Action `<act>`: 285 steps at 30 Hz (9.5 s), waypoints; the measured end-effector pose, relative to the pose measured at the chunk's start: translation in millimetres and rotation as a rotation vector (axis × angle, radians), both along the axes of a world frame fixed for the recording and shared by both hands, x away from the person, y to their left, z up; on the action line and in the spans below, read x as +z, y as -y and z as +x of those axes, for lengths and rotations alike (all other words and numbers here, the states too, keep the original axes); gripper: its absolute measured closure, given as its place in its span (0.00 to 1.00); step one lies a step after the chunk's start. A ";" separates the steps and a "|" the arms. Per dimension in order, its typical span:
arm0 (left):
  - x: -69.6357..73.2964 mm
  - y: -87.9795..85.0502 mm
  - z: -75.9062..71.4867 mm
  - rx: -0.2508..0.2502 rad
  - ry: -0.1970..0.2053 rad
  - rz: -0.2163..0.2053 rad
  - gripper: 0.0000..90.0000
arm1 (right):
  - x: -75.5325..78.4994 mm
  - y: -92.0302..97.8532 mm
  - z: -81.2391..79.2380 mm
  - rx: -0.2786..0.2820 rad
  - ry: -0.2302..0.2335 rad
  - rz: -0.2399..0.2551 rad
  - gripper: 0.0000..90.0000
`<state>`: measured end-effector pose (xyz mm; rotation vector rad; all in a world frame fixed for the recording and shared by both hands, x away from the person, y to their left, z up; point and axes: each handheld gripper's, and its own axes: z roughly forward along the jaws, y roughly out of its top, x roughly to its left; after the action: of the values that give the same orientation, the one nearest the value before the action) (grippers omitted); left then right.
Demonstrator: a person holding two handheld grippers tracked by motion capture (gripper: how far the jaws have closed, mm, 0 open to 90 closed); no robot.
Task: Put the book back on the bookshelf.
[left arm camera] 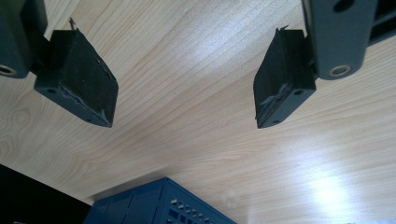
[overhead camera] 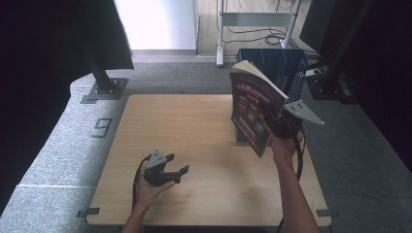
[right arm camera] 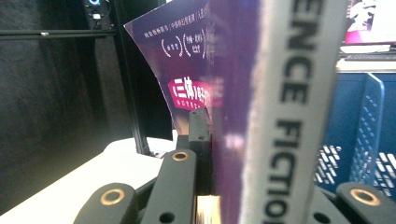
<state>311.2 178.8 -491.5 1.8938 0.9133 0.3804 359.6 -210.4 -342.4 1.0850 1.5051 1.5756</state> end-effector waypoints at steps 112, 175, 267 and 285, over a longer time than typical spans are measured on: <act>4.1 -22.7 1.7 0.041 0.016 -0.034 0.25 | -19.8 -1.4 131.6 -0.251 -0.053 0.000 0.91; 10.5 -23.3 -4.3 0.048 0.049 -0.024 0.25 | -83.5 -33.9 135.7 -0.153 -0.096 -0.153 0.85; 14.0 -25.7 -6.3 0.059 0.066 -0.029 0.26 | -75.7 -46.6 136.0 -0.132 -0.068 -0.199 0.49; 9.9 -19.5 -5.8 0.056 0.055 -0.008 0.26 | -74.4 -35.7 104.9 -0.075 -0.089 -0.174 0.49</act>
<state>305.4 198.3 -481.6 1.8447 0.9312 0.4594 464.5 -174.6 -416.8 1.1109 1.6081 1.3344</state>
